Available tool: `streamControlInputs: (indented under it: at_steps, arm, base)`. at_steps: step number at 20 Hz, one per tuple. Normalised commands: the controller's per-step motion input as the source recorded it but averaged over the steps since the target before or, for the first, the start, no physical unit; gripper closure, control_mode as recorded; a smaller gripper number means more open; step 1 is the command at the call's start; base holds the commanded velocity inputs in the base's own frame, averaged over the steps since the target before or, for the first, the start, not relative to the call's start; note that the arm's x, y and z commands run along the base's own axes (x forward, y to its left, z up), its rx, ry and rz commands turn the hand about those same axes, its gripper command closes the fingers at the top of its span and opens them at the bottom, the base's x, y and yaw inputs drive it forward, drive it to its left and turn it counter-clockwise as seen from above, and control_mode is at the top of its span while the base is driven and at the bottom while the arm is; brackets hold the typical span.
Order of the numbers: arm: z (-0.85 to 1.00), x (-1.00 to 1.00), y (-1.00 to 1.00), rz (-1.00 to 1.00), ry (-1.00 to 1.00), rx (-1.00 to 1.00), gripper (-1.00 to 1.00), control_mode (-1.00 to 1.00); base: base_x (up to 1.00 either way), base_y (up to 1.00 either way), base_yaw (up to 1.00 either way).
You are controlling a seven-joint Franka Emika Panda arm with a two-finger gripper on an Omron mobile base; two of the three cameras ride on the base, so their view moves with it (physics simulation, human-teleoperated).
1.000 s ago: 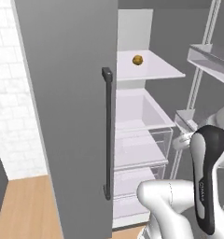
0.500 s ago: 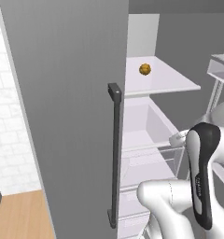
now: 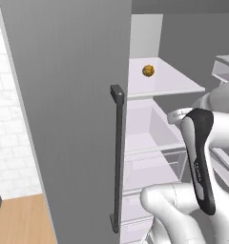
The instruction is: Place one squash and one chicken drumstick in each tupperware on the nearby counter, to pack two identical lunches.
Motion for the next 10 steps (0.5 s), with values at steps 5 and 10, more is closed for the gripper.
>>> streamControlInputs:
  at_steps: [5, 10]
  arm:
    - [0.43, 0.57, 0.00, -0.07, -0.15, 0.05, -1.00, -1.00]
    - [0.31, 0.58, 0.00, 0.00, -0.13, 0.04, -1.00, -1.00]
  base:
    - [0.00, 0.00, 0.00]
    - [0.00, 0.00, 0.00]
